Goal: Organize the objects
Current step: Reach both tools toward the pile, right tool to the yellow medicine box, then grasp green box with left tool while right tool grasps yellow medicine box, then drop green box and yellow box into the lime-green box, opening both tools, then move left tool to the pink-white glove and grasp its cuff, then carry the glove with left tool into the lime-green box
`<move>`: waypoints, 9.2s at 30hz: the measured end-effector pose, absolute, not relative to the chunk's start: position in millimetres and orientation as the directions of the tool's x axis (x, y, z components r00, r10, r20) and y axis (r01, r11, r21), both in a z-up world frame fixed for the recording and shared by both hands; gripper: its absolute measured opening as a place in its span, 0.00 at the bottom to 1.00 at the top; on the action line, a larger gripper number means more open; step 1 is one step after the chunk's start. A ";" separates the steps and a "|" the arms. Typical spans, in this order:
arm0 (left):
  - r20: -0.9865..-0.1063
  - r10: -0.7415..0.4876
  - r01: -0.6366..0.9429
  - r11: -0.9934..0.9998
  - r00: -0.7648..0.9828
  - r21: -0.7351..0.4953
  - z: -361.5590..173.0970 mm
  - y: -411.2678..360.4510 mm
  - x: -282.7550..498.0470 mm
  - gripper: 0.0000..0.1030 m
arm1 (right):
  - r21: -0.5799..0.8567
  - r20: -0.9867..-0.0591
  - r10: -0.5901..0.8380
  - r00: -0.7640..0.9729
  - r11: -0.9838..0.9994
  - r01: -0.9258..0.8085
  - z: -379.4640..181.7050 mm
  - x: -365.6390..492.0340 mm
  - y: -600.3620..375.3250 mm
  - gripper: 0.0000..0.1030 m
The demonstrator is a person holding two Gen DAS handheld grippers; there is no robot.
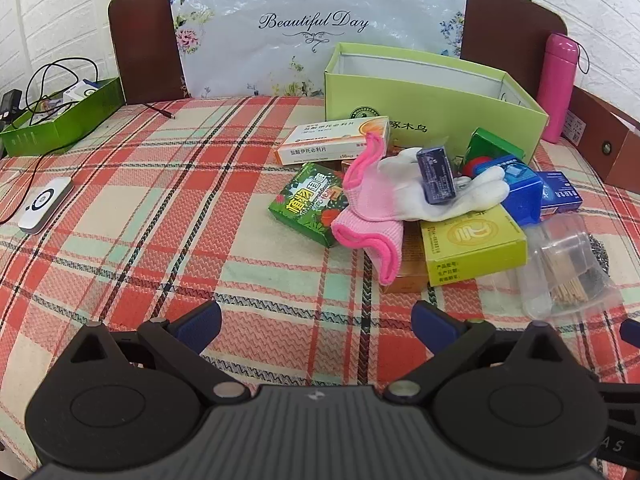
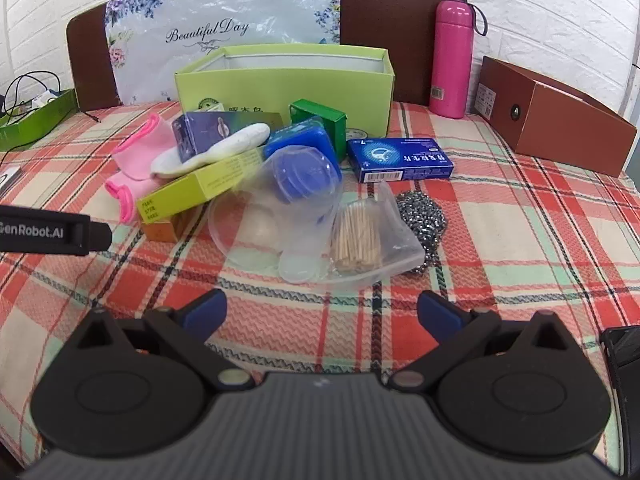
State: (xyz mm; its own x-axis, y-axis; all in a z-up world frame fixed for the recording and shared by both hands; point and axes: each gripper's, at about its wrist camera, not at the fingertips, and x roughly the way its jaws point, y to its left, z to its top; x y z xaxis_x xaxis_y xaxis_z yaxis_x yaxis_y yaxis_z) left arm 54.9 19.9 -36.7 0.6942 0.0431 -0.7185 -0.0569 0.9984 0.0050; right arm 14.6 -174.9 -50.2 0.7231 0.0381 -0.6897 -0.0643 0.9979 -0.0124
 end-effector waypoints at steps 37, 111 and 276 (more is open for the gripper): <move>-0.664 -0.082 0.045 0.996 0.743 -0.072 -40.1 75.0 160.8 0.97 | -0.178 -0.584 0.142 0.799 0.938 -0.297 -52.9 65.2 -74.0 0.80; -0.575 -0.239 0.140 0.967 0.783 -0.212 7.2 7.1 342.4 0.75 | 0.051 -0.639 0.176 0.749 0.981 -0.188 -24.2 322.8 -144.0 0.64; -0.448 -0.457 0.256 0.861 0.768 -0.438 42.8 -30.5 306.1 0.09 | -0.030 -0.449 0.166 0.878 0.979 -0.201 6.1 261.2 -195.1 0.63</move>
State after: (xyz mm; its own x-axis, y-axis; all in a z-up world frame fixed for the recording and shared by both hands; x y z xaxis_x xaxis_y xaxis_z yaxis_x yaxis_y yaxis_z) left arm 306.1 -30.5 42.8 0.7685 -0.4567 -0.4482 0.2563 0.8615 -0.4384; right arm 261.2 -195.1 6.1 0.8780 0.1663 -0.4488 -0.2010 0.9791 -0.0304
